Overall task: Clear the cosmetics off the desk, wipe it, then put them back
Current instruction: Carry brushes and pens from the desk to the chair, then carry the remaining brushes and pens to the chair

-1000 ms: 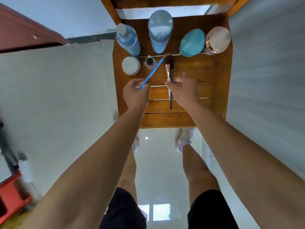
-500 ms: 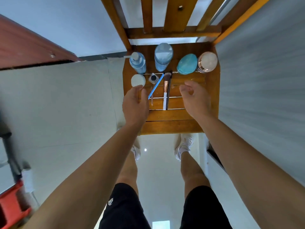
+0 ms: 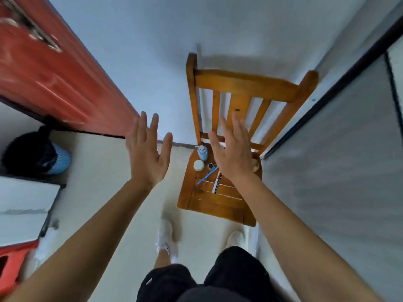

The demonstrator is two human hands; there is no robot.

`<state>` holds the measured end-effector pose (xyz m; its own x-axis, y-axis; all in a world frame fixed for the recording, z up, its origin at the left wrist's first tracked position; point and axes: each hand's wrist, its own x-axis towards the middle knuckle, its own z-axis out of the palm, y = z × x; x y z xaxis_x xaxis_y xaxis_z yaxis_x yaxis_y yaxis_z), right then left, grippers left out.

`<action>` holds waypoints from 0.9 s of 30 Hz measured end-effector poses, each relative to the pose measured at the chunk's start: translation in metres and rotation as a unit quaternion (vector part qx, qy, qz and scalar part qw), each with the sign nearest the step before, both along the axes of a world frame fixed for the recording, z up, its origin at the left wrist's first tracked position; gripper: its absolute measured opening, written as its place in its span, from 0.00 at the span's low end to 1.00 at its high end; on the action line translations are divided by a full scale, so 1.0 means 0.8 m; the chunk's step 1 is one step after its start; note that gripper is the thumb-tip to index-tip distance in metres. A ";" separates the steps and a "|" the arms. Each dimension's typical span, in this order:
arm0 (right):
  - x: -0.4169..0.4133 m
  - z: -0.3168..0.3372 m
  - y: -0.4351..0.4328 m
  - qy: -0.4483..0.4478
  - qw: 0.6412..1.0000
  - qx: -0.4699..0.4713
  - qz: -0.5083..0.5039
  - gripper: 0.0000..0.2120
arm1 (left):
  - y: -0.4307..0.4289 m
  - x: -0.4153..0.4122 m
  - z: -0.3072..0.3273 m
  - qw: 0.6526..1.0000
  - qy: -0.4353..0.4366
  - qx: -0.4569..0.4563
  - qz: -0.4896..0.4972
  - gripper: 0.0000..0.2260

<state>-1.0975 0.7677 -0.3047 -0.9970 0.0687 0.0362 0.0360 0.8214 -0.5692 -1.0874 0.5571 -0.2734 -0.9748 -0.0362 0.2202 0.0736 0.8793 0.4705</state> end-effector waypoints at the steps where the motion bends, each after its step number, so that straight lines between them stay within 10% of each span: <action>1: -0.004 0.030 -0.011 0.029 0.999 0.002 0.032 0.31 | -0.011 0.009 0.030 1.000 0.016 0.000 0.016 0.27; 15: 0.073 0.291 -0.423 0.325 0.898 -0.094 0.281 0.28 | -0.405 0.272 0.286 0.941 0.172 -0.105 0.270 0.30; 27: 0.319 0.282 -0.891 0.246 0.796 -0.123 0.539 0.40 | -0.747 0.632 0.288 0.820 0.118 -0.156 0.538 0.31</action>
